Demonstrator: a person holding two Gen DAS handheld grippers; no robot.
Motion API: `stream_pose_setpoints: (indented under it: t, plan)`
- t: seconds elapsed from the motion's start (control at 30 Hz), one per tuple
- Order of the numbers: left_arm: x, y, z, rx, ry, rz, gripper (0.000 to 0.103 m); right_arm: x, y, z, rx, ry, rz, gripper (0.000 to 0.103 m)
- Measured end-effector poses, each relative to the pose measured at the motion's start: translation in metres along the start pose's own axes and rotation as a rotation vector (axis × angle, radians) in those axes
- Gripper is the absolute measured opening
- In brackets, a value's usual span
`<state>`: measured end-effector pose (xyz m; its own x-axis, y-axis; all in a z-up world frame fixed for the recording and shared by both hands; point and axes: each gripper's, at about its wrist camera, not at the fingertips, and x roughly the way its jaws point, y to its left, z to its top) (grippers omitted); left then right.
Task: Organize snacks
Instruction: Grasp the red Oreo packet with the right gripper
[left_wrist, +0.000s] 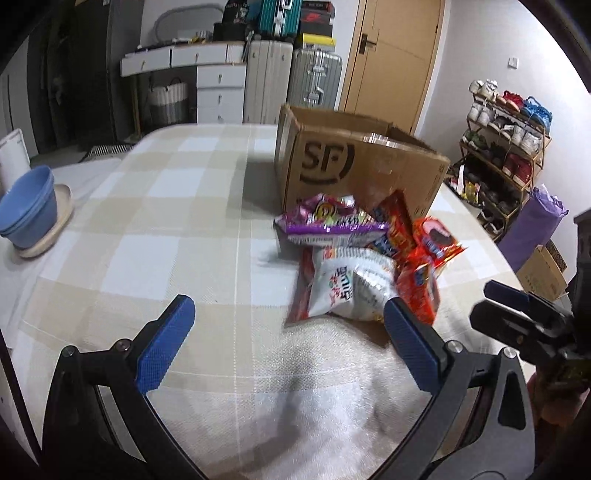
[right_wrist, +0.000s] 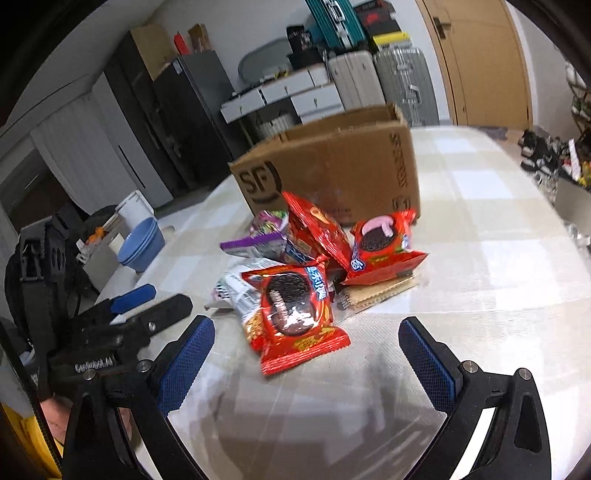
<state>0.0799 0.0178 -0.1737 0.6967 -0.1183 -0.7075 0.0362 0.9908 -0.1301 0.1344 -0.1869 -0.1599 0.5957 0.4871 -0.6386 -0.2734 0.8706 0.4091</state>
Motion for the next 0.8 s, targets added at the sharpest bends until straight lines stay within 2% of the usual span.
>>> stream_pose_setpoints:
  t: [0.07, 0.23, 0.3, 0.37, 0.43, 0.5, 0.57, 0.6, 0.8]
  plan:
    - [0.016, -0.002, 0.001, -0.001, 0.03, -0.006, 0.102, 0.011, -0.002, 0.003, 0.012, 0.01, 0.021, 0.102]
    - [0.039, -0.001, 0.006, -0.005, 0.048, -0.01, 0.102, 0.03, -0.002, 0.01, 0.011, 0.034, 0.035, 0.101]
    - [0.046, -0.002, 0.006, -0.01, 0.061, -0.015, 0.102, 0.038, -0.003, 0.011, 0.018, 0.045, 0.04, 0.098]
    - [0.055, -0.004, 0.008, -0.013, 0.071, -0.017, 0.102, 0.045, -0.006, 0.013, 0.031, 0.064, 0.061, 0.087]
    - [0.061, -0.005, 0.01, -0.011, 0.079, -0.018, 0.102, 0.048, -0.009, 0.012, 0.044, 0.058, 0.065, 0.083]
    - [0.067, -0.007, 0.012, -0.009, 0.085, -0.014, 0.102, 0.049, -0.012, 0.012, 0.049, 0.06, 0.069, 0.074]
    - [0.069, -0.009, 0.012, -0.011, 0.085, -0.017, 0.102, 0.052, -0.013, 0.012, 0.056, 0.071, 0.091, 0.06]
    - [0.071, -0.011, 0.012, -0.008, 0.084, -0.014, 0.102, 0.052, -0.013, 0.011, 0.051, 0.072, 0.089, 0.056]
    - [0.068, -0.008, 0.012, -0.004, 0.084, -0.003, 0.102, 0.046, -0.014, 0.007, 0.054, 0.054, 0.115, 0.044]
